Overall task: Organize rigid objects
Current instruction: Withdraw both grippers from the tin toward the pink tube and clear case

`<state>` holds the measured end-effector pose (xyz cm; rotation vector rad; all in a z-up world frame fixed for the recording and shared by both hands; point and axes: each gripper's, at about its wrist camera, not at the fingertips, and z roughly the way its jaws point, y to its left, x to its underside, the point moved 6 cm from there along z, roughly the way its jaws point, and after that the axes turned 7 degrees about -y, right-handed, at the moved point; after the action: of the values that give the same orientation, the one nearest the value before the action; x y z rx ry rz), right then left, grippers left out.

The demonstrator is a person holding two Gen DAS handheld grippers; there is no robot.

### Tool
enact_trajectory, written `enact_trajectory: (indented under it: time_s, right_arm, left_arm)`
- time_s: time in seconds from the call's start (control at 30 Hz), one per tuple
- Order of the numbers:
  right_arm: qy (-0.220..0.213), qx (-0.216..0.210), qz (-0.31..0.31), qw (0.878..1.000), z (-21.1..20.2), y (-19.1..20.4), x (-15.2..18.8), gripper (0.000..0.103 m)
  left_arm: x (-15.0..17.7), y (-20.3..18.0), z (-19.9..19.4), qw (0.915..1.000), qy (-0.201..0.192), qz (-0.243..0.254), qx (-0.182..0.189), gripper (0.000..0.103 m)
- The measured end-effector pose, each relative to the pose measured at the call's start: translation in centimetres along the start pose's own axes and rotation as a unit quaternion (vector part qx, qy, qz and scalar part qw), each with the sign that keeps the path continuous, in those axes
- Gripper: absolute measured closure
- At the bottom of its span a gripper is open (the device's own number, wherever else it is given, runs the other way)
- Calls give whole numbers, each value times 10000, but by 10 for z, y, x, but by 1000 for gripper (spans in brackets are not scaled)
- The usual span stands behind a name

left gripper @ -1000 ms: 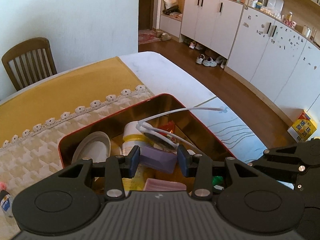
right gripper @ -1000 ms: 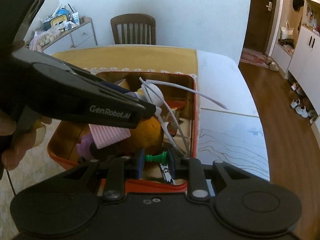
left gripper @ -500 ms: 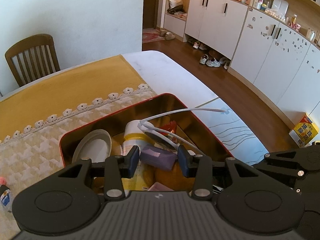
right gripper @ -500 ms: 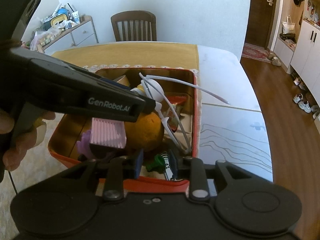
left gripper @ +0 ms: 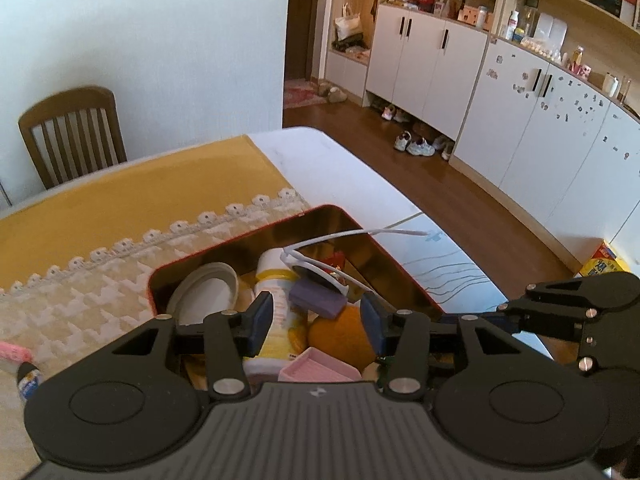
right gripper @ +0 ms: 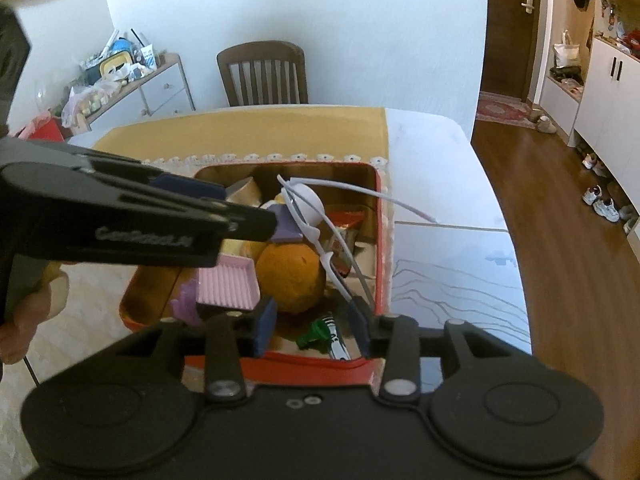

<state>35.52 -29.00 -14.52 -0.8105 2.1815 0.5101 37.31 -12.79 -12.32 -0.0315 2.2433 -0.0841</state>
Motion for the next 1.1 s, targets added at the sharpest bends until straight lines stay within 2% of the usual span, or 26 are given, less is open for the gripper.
enact_trajectory:
  time_s: [0.07,0.23,0.37,0.4,0.47,0.63,0.73,0.93,1.1]
  right_arm:
    - [-37,0,8,10000,-3,1,-1,60]
    - [-96,17,19,10000,-12,6,-4,46]
    - [-166,-3,54,9998,-20,12,-8,41]
    - [-196,-5,57,9998,-22,14,-10,39]
    - [-250,27,44,9997,-25,18,-12,36]
    - [-358,164,54,9992,-28,31,-17,18]
    - [-394,221,21,9990,-27,41,-18,13]
    - [-490,196,84,9986,-23,68,-23,5]
    - [-580,181,7,9982,-15,101,-28,0]
  left_arm:
    - [-1,1,-6,10000,-57,-14,14,56]
    - [-1,8,-25,9997,-184,-121,43,56]
    - [2,17,-43,9994,-275,-206,65,56]
    - [2,20,-48,9993,-301,-221,72,55]
    - [3,26,-57,9990,-384,-226,66,44]
    - [9,45,-76,9981,-515,-351,28,41]
    - [14,57,-86,9972,-594,-449,-26,33]
    - [25,88,-104,9961,-706,-517,-132,32]
    - [35,123,-119,9940,-843,-599,-358,24]
